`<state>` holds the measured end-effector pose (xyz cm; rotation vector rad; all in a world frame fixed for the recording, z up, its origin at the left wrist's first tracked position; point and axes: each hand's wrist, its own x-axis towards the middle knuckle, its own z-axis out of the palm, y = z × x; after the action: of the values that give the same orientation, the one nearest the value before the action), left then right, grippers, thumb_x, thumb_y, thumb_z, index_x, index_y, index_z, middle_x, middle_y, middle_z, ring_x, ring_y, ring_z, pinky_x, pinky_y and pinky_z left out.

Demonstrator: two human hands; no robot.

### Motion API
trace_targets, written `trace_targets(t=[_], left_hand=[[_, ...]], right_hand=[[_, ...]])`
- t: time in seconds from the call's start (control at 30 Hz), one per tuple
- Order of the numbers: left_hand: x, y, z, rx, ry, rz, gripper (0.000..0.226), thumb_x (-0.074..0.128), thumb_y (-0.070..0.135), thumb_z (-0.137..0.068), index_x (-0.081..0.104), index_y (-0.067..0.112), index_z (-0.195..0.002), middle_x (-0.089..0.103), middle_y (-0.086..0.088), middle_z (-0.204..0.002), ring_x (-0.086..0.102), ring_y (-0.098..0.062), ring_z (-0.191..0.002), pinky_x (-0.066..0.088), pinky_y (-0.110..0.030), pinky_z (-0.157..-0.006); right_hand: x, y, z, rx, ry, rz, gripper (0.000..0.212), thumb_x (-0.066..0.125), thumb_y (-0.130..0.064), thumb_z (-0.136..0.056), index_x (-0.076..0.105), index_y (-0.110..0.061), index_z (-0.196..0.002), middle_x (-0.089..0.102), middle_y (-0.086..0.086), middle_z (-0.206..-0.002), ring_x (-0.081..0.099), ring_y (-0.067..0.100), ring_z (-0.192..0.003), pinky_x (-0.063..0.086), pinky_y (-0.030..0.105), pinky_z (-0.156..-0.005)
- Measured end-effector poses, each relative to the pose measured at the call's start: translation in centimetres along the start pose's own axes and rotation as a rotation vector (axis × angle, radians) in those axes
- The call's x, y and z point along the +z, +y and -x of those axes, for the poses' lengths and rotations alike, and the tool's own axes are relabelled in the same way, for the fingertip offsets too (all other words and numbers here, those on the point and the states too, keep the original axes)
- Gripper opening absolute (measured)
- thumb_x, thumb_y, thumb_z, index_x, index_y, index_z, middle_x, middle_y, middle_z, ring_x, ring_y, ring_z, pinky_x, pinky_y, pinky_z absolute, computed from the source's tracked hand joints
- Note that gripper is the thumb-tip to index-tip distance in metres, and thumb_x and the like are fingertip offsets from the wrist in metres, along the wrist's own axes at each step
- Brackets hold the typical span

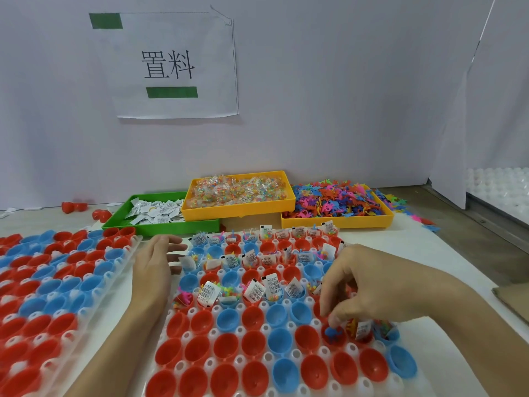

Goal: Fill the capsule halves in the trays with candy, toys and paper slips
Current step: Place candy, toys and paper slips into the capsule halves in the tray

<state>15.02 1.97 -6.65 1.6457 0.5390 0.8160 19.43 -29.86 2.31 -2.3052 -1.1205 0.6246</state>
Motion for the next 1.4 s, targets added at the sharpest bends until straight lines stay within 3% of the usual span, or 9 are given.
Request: trace_targets(t=[0.3, 0.47, 0.63, 0.7, 0.87, 1.0, 1.1, 1.27, 1.4], left_hand=[[-0.1, -0.1, -0.1, 0.000, -0.005, -0.008, 0.034, 0.034, 0.022, -0.105, 0.064, 0.015, -0.091, 0.069, -0.005, -0.098, 0.065, -0.021, -0.092, 0.049, -0.031, -0.068], [0.0, -0.3, -0.2, -0.008, -0.005, -0.009, 0.034, 0.034, 0.022, -0.105, 0.064, 0.015, -0.092, 0.069, -0.005, -0.098, 0.065, -0.022, -0.092, 0.049, -0.031, -0.067], [0.0, -0.3, -0.4, -0.014, -0.002, 0.011, 0.033, 0.035, 0.020, -0.104, 0.065, 0.012, -0.091, 0.070, -0.007, -0.097, 0.065, -0.023, -0.090, 0.048, -0.030, -0.065], [0.0, -0.4, -0.4, -0.017, -0.001, 0.014, 0.033, 0.035, 0.020, -0.104, 0.065, 0.013, -0.091, 0.070, -0.007, -0.096, 0.065, -0.023, -0.089, 0.049, -0.030, -0.065], [-0.2, -0.5, -0.4, -0.024, 0.000, 0.030, 0.033, 0.036, 0.021, -0.103, 0.065, 0.015, -0.089, 0.070, -0.005, -0.094, 0.065, -0.022, -0.088, 0.048, -0.030, -0.064], [-0.2, -0.4, -0.4, -0.030, 0.008, 0.046, 0.033, 0.037, 0.021, -0.103, 0.066, 0.015, -0.089, 0.070, -0.004, -0.093, 0.065, -0.022, -0.087, 0.049, -0.031, -0.065], [-0.1, -0.4, -0.3, -0.035, 0.008, 0.052, 0.033, 0.037, 0.022, -0.103, 0.065, 0.016, -0.088, 0.070, -0.003, -0.093, 0.065, -0.021, -0.088, 0.049, -0.031, -0.066], [0.1, -0.4, -0.3, -0.027, 0.007, 0.047, 0.033, 0.038, 0.021, -0.103, 0.065, 0.019, -0.084, 0.069, -0.002, -0.091, 0.064, -0.020, -0.086, 0.046, -0.029, -0.064], [0.1, -0.5, -0.3, -0.033, 0.014, 0.046, 0.033, 0.038, 0.022, -0.103, 0.065, 0.021, -0.084, 0.069, -0.001, -0.091, 0.064, -0.019, -0.087, 0.046, -0.029, -0.064]], right_hand=[[0.0, 0.3, -0.2, -0.011, 0.032, 0.024, 0.009, 0.083, -0.029, -0.079, 0.079, -0.037, -0.077, 0.073, -0.017, -0.082, 0.066, 0.003, -0.081, 0.051, 0.013, -0.070], [-0.1, 0.3, -0.2, -0.058, 0.038, -0.020, 0.010, 0.083, -0.029, -0.079, 0.079, -0.038, -0.083, 0.071, -0.021, -0.077, 0.061, -0.001, -0.072, 0.047, 0.011, -0.064], [-0.8, 1.0, -0.7, -0.143, 0.231, -0.047, 0.005, 0.078, -0.034, -0.083, 0.078, -0.039, -0.086, 0.072, -0.017, -0.077, 0.059, 0.000, -0.064, 0.047, 0.016, -0.059], [-1.4, 0.9, -2.1, -0.148, 0.299, -0.054, 0.008, 0.075, -0.030, -0.086, 0.079, -0.036, -0.090, 0.073, -0.021, -0.082, 0.066, 0.000, -0.073, 0.052, 0.018, -0.065], [-4.7, 0.4, -9.4, -0.125, 0.490, -0.015, 0.015, 0.060, -0.022, -0.098, 0.074, -0.026, -0.101, 0.074, -0.014, -0.077, 0.066, -0.005, -0.071, 0.047, 0.010, -0.065], [-7.0, 0.6, -16.7, -0.029, 0.552, 0.081, 0.021, 0.058, -0.020, -0.100, 0.072, -0.015, -0.114, 0.073, -0.005, -0.099, 0.065, 0.007, -0.090, 0.052, 0.029, -0.088], [-6.8, 1.0, -20.9, 0.028, 0.520, 0.144, 0.022, 0.063, -0.020, -0.097, 0.072, -0.013, -0.116, 0.070, 0.005, -0.117, 0.061, 0.015, -0.102, 0.046, 0.026, -0.087], [-5.2, 0.8, -24.9, 0.085, 0.515, 0.171, 0.030, 0.068, -0.025, -0.094, 0.070, -0.009, -0.119, 0.069, 0.011, -0.121, 0.064, 0.024, -0.109, 0.053, 0.036, -0.095], [-4.5, 0.5, -26.3, 0.124, 0.484, 0.234, 0.032, 0.071, -0.023, -0.092, 0.070, -0.011, -0.121, 0.065, 0.012, -0.129, 0.060, 0.027, -0.119, 0.049, 0.036, -0.096]])
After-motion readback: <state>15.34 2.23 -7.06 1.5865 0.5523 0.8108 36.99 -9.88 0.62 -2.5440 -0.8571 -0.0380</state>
